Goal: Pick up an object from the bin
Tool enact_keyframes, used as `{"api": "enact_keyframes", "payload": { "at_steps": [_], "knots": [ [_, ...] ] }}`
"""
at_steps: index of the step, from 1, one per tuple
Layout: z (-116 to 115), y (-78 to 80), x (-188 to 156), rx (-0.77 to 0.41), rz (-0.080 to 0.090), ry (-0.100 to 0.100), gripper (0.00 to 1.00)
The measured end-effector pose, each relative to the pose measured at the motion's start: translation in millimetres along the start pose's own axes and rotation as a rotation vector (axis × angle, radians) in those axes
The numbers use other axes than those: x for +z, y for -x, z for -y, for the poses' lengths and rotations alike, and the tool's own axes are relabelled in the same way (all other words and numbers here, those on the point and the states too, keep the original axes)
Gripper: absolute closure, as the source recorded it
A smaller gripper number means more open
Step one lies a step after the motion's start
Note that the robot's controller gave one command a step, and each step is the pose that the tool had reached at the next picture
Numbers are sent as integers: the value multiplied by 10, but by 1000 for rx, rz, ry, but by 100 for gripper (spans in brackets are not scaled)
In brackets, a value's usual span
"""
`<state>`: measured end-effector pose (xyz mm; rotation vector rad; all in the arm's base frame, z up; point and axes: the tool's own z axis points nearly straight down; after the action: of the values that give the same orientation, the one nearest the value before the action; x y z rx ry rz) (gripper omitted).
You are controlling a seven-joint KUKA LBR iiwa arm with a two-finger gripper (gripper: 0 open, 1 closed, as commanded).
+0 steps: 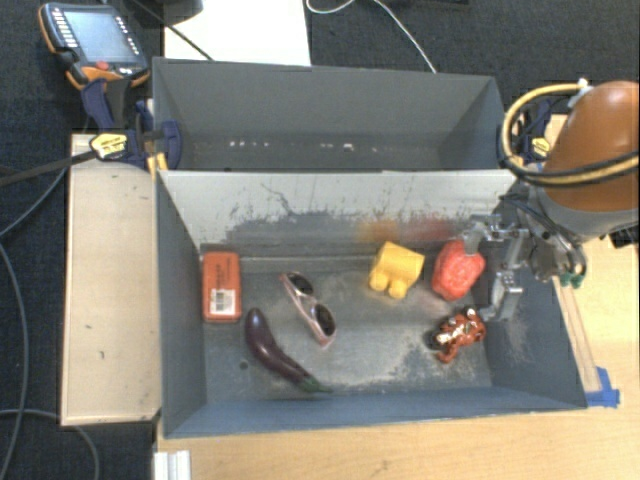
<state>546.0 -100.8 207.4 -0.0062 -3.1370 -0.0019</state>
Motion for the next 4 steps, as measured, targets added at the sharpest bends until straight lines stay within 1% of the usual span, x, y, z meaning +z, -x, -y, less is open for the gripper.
{"api": "enact_keyframes", "payload": {
  "at_steps": [1,2,3,4],
  "knots": [
    [-4,17,-45,-5,8,-2,0],
    [281,-151,925,-241,6,-1,0],
    [364,-288,655,-468,11,-4,0],
    [345,-253,858,-566,5,-1,0]
  ]
}}
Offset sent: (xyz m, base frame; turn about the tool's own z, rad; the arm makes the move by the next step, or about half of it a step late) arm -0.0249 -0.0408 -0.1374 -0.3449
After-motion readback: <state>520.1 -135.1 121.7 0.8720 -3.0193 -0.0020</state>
